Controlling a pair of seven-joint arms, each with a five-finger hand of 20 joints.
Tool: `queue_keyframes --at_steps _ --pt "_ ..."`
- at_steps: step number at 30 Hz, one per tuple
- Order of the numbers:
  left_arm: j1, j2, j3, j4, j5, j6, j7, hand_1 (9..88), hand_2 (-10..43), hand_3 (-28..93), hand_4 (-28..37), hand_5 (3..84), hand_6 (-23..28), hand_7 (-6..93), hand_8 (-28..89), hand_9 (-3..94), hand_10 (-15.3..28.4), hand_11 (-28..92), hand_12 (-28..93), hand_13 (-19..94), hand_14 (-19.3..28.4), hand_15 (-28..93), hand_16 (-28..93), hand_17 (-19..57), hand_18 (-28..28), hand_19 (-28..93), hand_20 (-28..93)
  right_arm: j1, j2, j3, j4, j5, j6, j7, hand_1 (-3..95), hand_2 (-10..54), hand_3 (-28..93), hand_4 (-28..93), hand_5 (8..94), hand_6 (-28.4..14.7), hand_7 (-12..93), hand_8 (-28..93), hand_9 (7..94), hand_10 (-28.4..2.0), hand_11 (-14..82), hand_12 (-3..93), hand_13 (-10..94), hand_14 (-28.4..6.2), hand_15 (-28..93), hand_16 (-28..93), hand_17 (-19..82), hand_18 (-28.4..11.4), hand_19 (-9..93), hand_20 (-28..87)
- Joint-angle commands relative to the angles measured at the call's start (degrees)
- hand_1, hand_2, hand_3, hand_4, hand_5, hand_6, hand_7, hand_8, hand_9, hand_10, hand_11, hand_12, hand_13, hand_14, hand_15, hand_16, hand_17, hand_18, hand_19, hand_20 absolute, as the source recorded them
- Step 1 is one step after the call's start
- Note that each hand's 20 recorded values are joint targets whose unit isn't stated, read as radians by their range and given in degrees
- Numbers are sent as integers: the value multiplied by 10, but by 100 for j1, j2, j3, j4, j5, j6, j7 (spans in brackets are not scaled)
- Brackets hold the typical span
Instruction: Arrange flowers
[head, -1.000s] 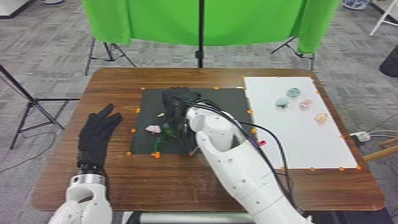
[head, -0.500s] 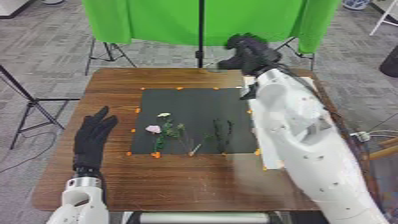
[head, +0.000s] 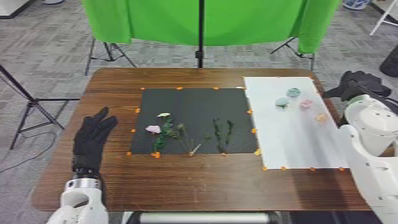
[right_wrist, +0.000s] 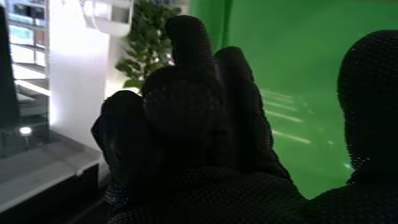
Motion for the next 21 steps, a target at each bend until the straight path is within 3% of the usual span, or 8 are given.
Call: queue_keyframes --at_steps 1,9,11,17,21 --pt "57 -70 83 45 34 -46 -72 167 47 653 -283 465 34 95 -57 454 137 173 140 363 150 105 17 76 99 30 192 -170 -237 -42 294 295 277 58 289 -95 576 -108 555 -8 101 -60 734 -159 183 235 842 -55 631 336 598 -131 932 579" --pt "132 -101 62 22 21 -38 -41 169 46 653 -283 465 33 96 -58 454 137 172 140 363 151 105 17 75 99 30 192 -425 -386 19 451 179 235 44 315 -95 591 -113 579 -1 115 -66 754 -151 194 232 857 -46 629 334 609 -129 932 584" --pt "145 -114 56 22 25 -24 -51 169 46 653 -283 465 34 97 -57 454 137 172 140 363 150 105 17 75 99 30 192 -529 -464 142 518 50 312 -290 324 -95 593 -115 586 2 119 -69 757 -148 196 231 858 -43 628 334 611 -128 932 583" --pt "166 -151 56 18 18 -8 -60 171 42 657 -283 465 33 96 -57 454 136 173 140 363 150 105 17 75 100 31 192 -770 -506 140 673 -23 1099 -697 415 -95 608 -138 627 19 155 -84 795 -121 220 230 875 -33 623 331 618 -123 932 585" --pt "173 -158 44 16 35 -7 -76 180 37 661 -283 465 33 96 -57 454 136 173 140 363 150 105 17 75 100 31 192 -839 -514 101 738 46 1507 -865 540 -95 529 -145 690 17 179 41 863 -93 175 321 902 -18 619 337 639 -115 932 596"
